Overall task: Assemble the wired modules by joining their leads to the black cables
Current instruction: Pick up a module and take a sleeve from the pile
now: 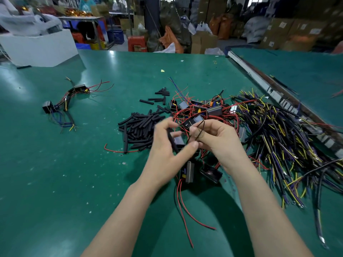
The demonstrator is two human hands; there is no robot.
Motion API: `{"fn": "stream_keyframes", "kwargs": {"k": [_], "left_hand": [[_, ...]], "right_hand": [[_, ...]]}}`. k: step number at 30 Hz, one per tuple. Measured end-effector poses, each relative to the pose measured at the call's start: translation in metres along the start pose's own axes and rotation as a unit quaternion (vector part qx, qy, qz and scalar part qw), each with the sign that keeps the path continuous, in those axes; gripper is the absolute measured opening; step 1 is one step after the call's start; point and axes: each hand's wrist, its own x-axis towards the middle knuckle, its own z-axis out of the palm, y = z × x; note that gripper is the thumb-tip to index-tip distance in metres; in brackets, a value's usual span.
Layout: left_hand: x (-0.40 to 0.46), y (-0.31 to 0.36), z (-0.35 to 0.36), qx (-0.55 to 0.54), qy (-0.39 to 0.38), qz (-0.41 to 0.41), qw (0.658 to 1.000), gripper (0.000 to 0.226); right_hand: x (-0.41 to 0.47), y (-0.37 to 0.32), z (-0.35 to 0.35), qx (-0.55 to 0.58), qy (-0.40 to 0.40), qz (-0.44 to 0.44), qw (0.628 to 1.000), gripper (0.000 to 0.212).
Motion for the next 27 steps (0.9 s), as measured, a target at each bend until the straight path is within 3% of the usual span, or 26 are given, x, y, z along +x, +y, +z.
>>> {"fn": "stream_keyframes", "kwargs": {"k": [3, 10, 14, 16, 22, 27], "left_hand": [[-0.002, -0.001, 0.006, 0.074, -0.073, -0.004, 0.995, 0.030], [-0.007, -0.007, 0.003, 0.125, -0.055, 0.021, 0.990, 0.021], [-0.014, -0.012, -0.007, 0.119, -0.058, -0.004, 0.991, 0.021], [-0.017, -0.015, -0.013, 0.119, -0.043, -0.019, 0.992, 0.025], [-0.020, -0.017, -0.016, 0.105, -0.037, -0.039, 0.993, 0.023], [-0.015, -0.022, -0.018, 0.089, -0.010, -0.053, 0.995, 0.019]], "right_hand": [[-0.002, -0.001, 0.003, 0.003, 0.006, -0.011, 1.000, 0.006], [-0.003, -0.005, -0.002, -0.038, -0.031, 0.010, 0.999, 0.011], [-0.007, -0.011, -0.011, -0.026, -0.130, 0.058, 0.989, 0.028], [-0.009, -0.013, -0.009, -0.011, -0.176, 0.068, 0.982, 0.024], [-0.004, -0.005, 0.018, -0.111, -0.071, -0.044, 0.990, 0.010], [0.006, -0.003, 0.026, -0.092, -0.068, 0.002, 0.993, 0.011]]}}
